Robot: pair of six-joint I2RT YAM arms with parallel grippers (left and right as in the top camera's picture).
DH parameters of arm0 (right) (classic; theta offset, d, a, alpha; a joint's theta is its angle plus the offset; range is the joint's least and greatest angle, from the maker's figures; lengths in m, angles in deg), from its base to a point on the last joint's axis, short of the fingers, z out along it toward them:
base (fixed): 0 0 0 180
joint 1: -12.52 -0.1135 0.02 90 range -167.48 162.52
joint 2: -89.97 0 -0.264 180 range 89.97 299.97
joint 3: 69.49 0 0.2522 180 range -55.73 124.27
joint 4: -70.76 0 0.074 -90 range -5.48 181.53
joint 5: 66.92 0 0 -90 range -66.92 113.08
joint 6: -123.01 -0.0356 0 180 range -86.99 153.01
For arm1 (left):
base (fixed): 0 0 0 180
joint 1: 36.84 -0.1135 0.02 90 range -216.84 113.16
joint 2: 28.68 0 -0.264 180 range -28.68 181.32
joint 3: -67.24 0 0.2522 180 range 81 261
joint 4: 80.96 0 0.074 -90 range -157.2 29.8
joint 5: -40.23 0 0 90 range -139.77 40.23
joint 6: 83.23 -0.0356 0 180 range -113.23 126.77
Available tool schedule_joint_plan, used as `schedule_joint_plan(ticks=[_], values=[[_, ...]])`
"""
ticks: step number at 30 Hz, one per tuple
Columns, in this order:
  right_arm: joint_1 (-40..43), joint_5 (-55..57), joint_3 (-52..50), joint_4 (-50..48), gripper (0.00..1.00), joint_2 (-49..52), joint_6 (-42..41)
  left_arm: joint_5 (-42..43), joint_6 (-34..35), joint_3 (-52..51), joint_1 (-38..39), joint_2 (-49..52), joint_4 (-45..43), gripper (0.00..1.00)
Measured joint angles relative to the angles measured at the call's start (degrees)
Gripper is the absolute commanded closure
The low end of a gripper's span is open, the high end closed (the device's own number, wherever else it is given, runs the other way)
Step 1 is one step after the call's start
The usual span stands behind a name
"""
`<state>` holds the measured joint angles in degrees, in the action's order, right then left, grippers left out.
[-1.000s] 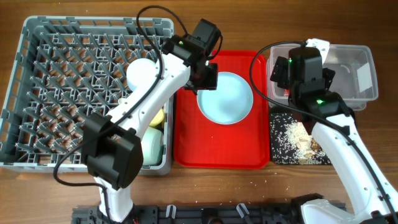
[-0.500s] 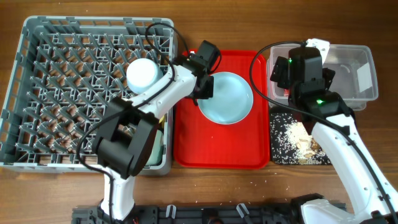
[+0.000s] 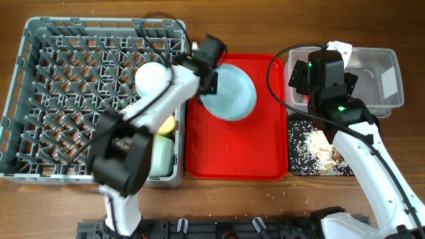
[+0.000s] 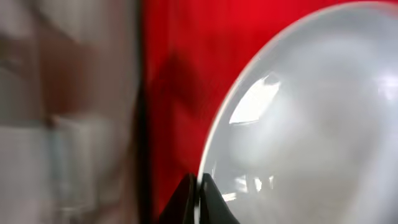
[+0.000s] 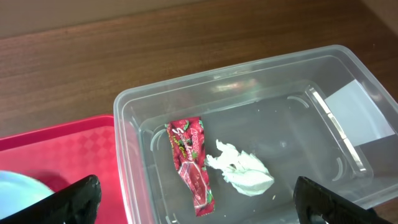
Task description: Sort waste into correct bins and load items into the dishwasher rack
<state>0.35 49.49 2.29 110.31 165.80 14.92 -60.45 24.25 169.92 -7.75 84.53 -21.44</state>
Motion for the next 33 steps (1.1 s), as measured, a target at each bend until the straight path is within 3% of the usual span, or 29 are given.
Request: schedule_joint_plan(ticks=[5, 9, 15, 24, 33], values=[[0.0, 0.0, 0.0, 0.0, 0.0, 0.0, 0.0, -5.0, -17.8, 4.5, -1.6, -26.8, -9.4, 0.96], [0.0, 0.0, 0.0, 0.0, 0.0, 0.0, 0.0, -16.2, -26.0, 5.3, -8.5, -37.5, -9.9, 0.96], [0.0, 0.0, 0.0, 0.1, 0.0, 0.0, 0.0, -26.9, -35.1, 4.6, -19.5, -31.8, -4.4, 0.96], [0.0, 0.0, 0.0, 0.0, 0.0, 0.0, 0.0, -39.4, -42.9, 2.4, -21.0, -19.9, -5.9, 0.96], [0.0, 0.0, 0.0, 0.0, 0.0, 0.0, 0.0, -43.9, -51.8, 1.1, -23.2, -13.9, -14.1, 0.96]])
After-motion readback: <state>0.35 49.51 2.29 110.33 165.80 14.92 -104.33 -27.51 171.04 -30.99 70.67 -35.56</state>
